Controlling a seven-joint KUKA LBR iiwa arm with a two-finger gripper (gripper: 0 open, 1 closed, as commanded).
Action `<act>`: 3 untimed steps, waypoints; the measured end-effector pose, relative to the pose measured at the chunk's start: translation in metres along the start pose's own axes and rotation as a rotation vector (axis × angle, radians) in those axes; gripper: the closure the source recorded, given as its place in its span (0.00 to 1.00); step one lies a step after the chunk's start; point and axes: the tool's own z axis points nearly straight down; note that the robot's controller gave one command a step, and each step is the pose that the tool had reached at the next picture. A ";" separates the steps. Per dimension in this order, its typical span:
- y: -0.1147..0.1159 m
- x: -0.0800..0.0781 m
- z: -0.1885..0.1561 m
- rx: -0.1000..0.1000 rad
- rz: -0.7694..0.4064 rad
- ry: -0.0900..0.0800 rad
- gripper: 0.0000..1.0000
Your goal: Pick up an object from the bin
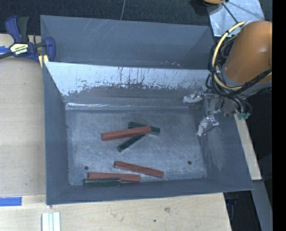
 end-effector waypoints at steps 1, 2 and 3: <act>0.000 0.000 0.000 0.000 0.000 0.000 0.00; 0.013 -0.001 0.012 0.002 0.058 -0.006 0.00; 0.049 -0.012 0.044 -0.002 0.122 0.001 0.00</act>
Offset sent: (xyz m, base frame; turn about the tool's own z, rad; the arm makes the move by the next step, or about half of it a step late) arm -0.0117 0.0771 -0.0675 0.2198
